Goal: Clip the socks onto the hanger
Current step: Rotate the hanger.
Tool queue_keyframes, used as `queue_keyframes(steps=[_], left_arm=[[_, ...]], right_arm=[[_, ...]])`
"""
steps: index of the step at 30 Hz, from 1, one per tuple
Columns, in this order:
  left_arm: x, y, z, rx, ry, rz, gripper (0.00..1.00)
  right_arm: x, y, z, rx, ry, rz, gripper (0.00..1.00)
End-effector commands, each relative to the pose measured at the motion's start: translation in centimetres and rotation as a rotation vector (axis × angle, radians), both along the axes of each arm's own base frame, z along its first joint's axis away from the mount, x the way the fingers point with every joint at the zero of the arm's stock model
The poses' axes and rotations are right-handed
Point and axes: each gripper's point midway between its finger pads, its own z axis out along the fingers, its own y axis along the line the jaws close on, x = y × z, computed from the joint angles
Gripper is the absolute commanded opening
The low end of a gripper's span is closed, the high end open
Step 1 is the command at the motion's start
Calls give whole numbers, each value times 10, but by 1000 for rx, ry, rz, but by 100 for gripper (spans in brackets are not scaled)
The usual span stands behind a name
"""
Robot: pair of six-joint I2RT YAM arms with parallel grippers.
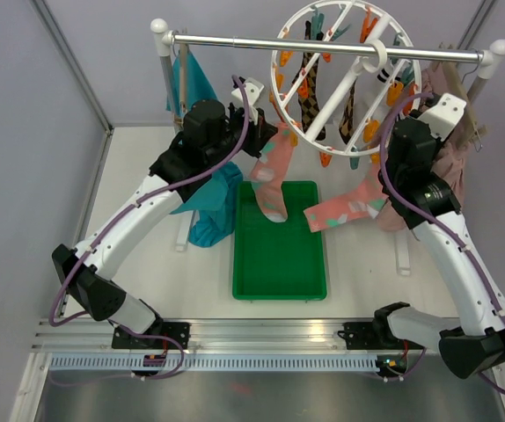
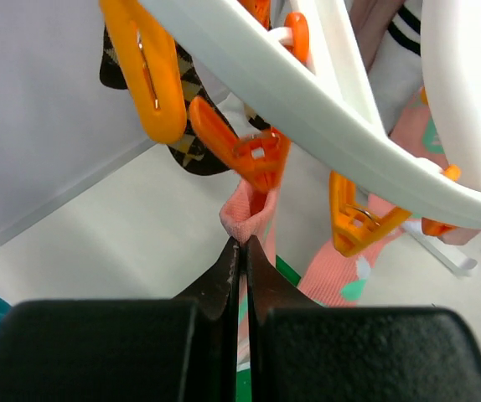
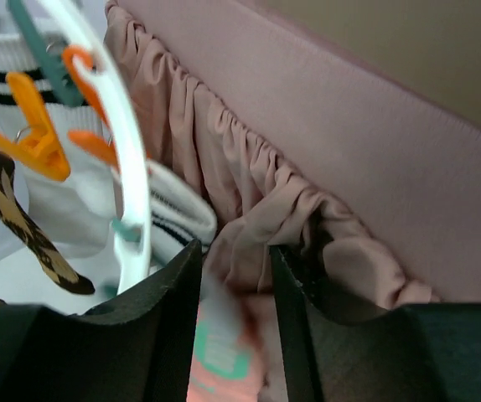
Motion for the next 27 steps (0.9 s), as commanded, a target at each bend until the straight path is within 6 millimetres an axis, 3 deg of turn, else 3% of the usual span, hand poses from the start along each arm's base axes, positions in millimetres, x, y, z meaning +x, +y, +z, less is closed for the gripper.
queue_keyframes(steps=[1,8,13,16,22,27], left_arm=[[-15,-4,28,-1,-96,-59,2],[-29,-23,22,60,-122,-127,2],[-38,-35,19,95,-134,-151,2],[-41,-39,16,119,-142,-156,2],[-45,-47,10,152,-144,-170,2],[-44,-51,5,173,-142,-168,2]], right_arm=[[2,-3,31,48,-100,23,46],[-14,13,33,106,-85,169,61],[-32,41,40,185,-87,365,68],[-47,57,55,225,-102,484,72],[-81,72,88,269,-169,626,78],[-98,111,97,324,-168,859,79]])
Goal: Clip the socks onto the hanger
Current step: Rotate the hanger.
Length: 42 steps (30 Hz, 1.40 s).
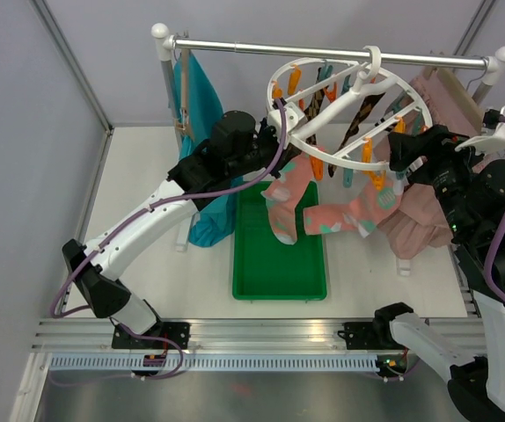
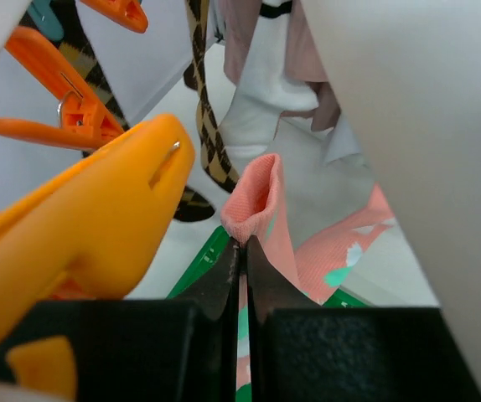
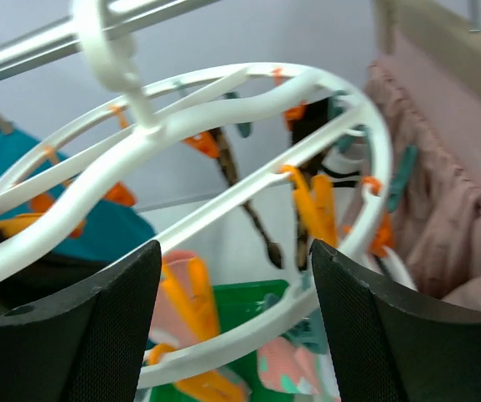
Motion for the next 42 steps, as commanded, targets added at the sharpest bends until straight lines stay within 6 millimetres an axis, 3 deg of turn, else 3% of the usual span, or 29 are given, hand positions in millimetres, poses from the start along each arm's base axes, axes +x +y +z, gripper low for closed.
queue_keyframes(steps=[1,4,6,9,12,17,20,24,29,42], left_arm=[[5,1,19,1,-68,20,2],[7,2,18,7,-70,30,2],[7,2,18,7,-72,32,2],[6,2,20,2,-74,30,2],[7,1,19,6,-73,31,2],[7,2,19,9,-73,32,2],[8,2,19,10,-77,35,2],[9,2,17,11,-75,38,2],[9,1,17,10,-73,35,2],[11,2,17,16,-79,48,2]], right_arm=[[-11,35,-2,27,29,201,79],[-16,33,0,24,29,199,79],[-18,12,5,26,21,91,79],[-22,3,3,2,34,50,79],[-29,14,9,1,-1,125,80],[-57,48,35,12,-99,357,79],[-71,67,40,17,-112,486,77],[-76,97,20,15,-51,672,73],[-69,117,-9,49,-1,775,70],[-59,105,-36,-25,42,699,69]])
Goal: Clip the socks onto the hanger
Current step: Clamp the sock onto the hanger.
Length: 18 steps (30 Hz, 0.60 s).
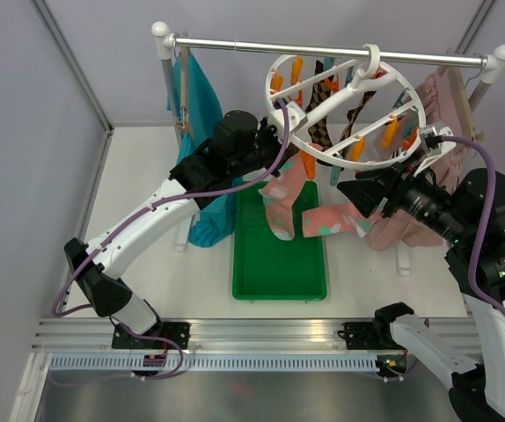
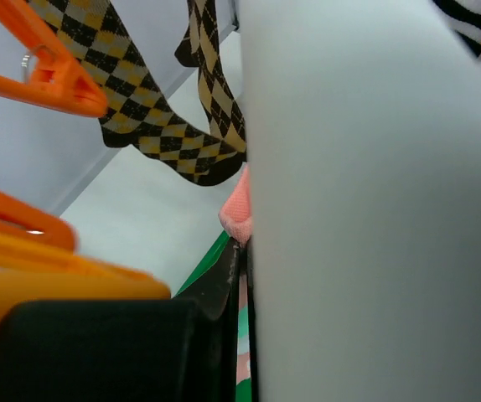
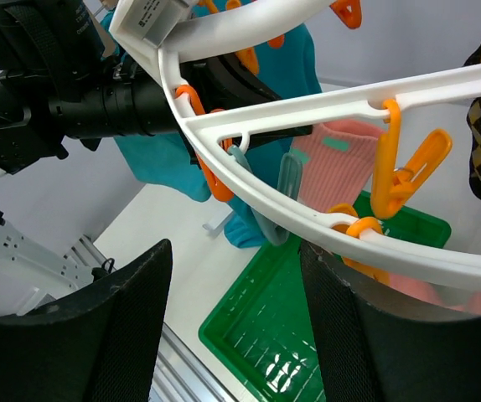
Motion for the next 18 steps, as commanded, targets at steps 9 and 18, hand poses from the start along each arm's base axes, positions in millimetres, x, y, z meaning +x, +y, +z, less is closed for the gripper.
queue_keyframes(steps=[9,18], left_arm=[[4,0,26,-24,-76,9,2],[6,1,24,-17,-79,23,2]], right_arm=[[-1,-5,-15,-9,-176,-16,68],[-12,-13,-11,73,-366,-51,66]])
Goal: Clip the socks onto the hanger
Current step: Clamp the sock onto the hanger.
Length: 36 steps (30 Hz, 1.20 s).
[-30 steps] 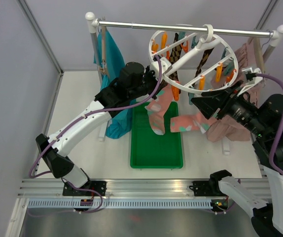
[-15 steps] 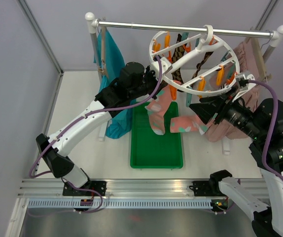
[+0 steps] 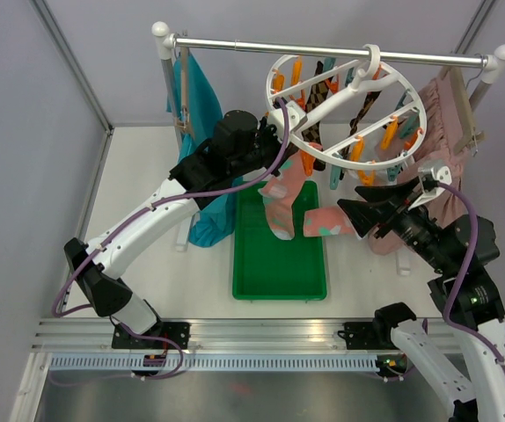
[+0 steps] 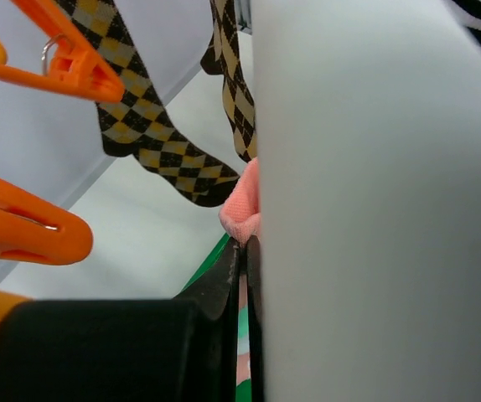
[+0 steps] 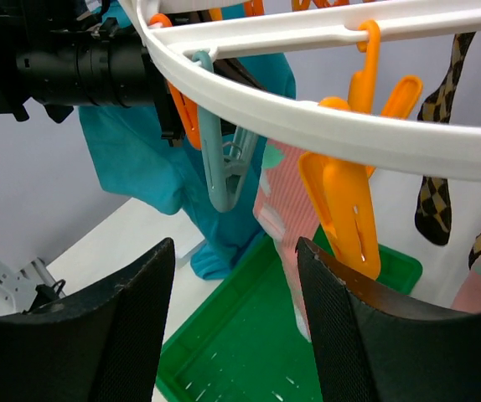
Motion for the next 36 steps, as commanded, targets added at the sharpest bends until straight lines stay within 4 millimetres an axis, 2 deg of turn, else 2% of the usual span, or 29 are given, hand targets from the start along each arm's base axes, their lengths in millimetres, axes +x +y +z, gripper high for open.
queue_keyframes(steps=[1,3,4,6,10,11,14,36], left_arm=[[5,0,24,-18,-77,12,2],[5,0,25,-18,-79,12,2],[5,0,25,-18,-80,14,2],[5,0,24,-16,-78,13,2],[5,0,24,-16,-77,12,2],[5,-1,25,-18,-79,12,2],[5,-1,23,-16,-77,12,2],[5,1,25,-17,-83,16,2]], right_arm=[[-2,-4,24,64,-171,-23,66],[-5,-7,31,96,-229,-34,66],[-2,-6,24,101,-223,-34,67],[-2,-4,31,133,-257,-18,67],[1,1,29,170,-276,4,66],[-1,0,35,188,-305,9,66],[1,2,37,210,-330,18,66],[24,10,35,303,-387,37,66]])
